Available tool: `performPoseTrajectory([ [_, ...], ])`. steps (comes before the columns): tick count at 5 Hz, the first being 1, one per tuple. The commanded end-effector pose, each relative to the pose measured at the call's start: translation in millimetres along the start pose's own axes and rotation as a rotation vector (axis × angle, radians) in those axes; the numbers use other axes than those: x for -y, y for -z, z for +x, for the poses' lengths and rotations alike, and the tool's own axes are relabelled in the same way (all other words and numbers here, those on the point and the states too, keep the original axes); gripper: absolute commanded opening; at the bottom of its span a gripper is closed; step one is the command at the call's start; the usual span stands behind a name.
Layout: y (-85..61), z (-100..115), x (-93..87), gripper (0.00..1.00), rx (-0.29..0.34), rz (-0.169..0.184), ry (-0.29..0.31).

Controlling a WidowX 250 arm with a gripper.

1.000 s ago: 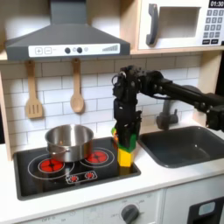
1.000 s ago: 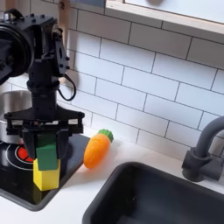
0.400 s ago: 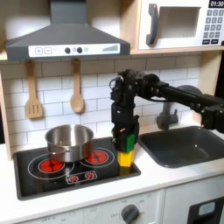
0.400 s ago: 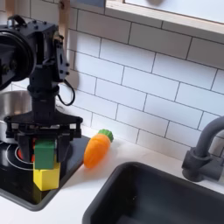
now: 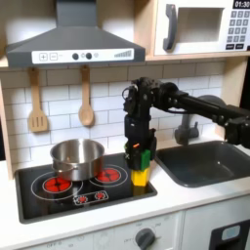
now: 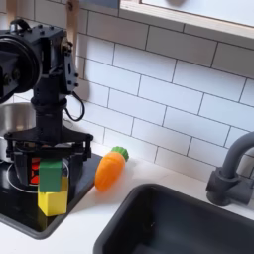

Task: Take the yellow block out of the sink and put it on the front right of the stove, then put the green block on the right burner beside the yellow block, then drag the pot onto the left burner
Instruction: 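Put the green block on the right burner beside the yellow block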

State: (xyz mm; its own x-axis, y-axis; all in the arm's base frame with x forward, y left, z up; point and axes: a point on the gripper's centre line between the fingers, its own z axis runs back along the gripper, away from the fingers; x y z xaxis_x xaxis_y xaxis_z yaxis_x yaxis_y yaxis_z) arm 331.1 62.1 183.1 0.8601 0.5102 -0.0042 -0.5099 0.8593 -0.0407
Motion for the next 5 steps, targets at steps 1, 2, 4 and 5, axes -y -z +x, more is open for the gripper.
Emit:
performPoseTrajectory([
  [1,-1.2,0.8,0.6,1.00,-0.004,0.000,0.003],
  [2,-5.5,5.8,3.3,1.00,0.005,-0.010,-0.001],
  [4,-5.9,8.5,5.4,1.00,-0.006,-0.008,-0.005],
  [5,-5.2,6.8,6.1,1.00,-0.016,-0.009,-0.003],
])
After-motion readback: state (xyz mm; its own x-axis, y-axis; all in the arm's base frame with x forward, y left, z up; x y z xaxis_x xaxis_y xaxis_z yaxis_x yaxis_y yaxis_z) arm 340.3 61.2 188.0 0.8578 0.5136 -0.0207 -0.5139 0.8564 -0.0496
